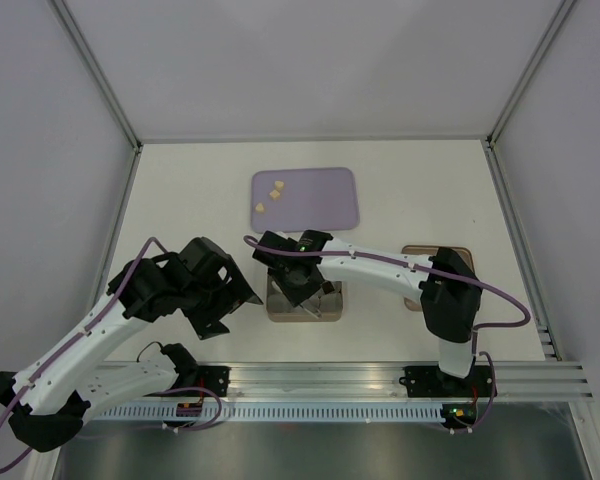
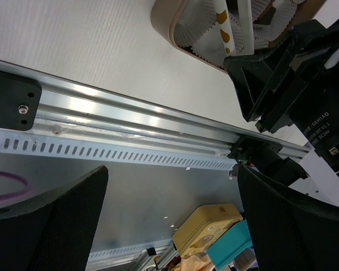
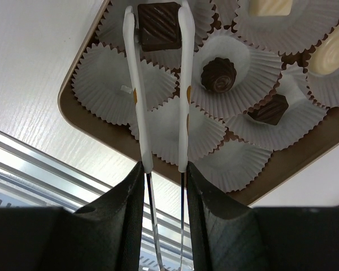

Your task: Pack the chocolate

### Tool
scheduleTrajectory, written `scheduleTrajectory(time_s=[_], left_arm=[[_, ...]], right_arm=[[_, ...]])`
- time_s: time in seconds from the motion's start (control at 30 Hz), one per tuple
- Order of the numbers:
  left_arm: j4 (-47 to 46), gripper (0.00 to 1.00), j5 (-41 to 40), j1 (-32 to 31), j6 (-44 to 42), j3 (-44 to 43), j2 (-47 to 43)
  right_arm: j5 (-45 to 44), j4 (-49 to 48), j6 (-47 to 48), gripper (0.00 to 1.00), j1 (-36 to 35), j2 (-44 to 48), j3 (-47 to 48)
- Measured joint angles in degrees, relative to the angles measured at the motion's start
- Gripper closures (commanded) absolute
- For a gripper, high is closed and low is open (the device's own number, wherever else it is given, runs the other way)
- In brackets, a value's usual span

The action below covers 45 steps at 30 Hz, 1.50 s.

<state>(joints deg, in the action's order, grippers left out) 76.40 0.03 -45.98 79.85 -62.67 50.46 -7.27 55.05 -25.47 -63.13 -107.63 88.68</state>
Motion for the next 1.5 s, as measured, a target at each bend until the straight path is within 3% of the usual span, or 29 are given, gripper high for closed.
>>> scheduleTrajectory(time_s=[0.3, 0.9, 1.1, 1.3, 1.5], left_arm=[[0.0, 0.01, 0.0, 0.0, 0.0, -0.2, 0.0], [0.0, 0.0, 0.0, 0.0, 0.0, -0.2, -0.7], [0.0, 0.0, -0.1, 0.0, 0.0, 0.0, -2.4], [0.0, 0.0, -0.3, 0.0, 0.5, 2.0, -5.3], [0.2, 0.0, -0.5, 0.0, 0.9, 3.7, -6.0]], right_arm=[[-0.2, 0.2, -0.3, 0.53, 0.0, -2.0, 2.5], [-3.1, 7.3, -1.0, 0.56, 0.4, 0.7, 10.3], [-3.0, 9.2, 1.1, 0.56, 5.1, -1.9, 23.6], [-4.3, 10.0, 6.1, 0.55, 12.9, -16.2, 44.4], [-4.2, 9.4, 10.8, 0.53, 17.0, -23.7, 47.6]])
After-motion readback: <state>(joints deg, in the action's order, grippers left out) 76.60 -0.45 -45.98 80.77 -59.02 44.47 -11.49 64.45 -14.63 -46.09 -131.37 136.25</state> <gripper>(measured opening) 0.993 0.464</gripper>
